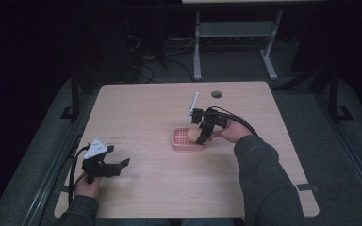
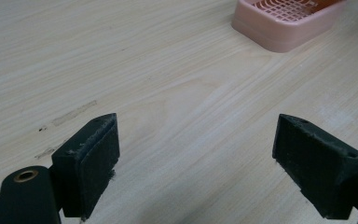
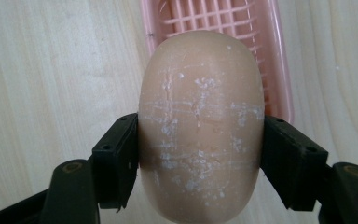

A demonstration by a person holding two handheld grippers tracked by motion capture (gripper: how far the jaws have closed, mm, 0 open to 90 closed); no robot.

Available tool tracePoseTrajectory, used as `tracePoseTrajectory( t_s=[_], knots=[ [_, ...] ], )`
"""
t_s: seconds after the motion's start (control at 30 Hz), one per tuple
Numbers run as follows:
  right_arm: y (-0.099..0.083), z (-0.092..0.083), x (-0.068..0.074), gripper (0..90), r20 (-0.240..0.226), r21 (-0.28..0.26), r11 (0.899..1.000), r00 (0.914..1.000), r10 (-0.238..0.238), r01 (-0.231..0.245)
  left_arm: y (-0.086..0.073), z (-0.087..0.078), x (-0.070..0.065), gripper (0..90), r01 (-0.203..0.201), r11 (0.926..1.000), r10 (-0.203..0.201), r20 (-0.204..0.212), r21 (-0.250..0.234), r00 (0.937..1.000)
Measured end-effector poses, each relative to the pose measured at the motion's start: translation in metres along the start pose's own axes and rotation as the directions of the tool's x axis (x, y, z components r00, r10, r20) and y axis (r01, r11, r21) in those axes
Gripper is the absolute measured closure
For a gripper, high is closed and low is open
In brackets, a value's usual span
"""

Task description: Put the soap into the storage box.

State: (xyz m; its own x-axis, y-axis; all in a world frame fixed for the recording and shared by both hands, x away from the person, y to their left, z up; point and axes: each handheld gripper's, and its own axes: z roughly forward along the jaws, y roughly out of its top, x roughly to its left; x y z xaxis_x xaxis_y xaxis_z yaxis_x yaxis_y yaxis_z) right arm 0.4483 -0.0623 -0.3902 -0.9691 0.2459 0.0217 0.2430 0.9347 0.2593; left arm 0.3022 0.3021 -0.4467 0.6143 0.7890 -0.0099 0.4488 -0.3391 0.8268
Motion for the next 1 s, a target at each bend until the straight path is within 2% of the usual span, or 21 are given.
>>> tracePoseTrajectory(
  t_s=[0.17,0.5,0.63,1.0],
  knots=[
    [0.007,0.003,-0.004,31.9,-0.016,-0.026,1.000,0.9998,-0.007,0.006,0.000,0.000,0.000,14.3,-0.002,1.0000,0.002,0.001,-0.001,1.0000],
    [0.017,0.016,-0.006,31.9,-0.038,-0.015,1.000,0.9990,-0.023,0.023,0.000,0.000,0.000,14.3,-0.001,1.0000,0.001,-0.002,0.000,1.0000],
    [0.023,0.017,-0.006,31.9,-0.032,0.012,0.999,0.9987,-0.041,0.041,0.000,0.000,0.000,14.3,0.003,1.0000,-0.003,-0.001,-0.002,1.0000],
    [0.029,0.023,-0.011,31.9,-0.033,0.020,0.999,0.9984,-0.046,0.047,0.000,0.000,0.000,14.3,0.006,1.0000,-0.006,0.000,-0.004,1.0000]
  ],
)
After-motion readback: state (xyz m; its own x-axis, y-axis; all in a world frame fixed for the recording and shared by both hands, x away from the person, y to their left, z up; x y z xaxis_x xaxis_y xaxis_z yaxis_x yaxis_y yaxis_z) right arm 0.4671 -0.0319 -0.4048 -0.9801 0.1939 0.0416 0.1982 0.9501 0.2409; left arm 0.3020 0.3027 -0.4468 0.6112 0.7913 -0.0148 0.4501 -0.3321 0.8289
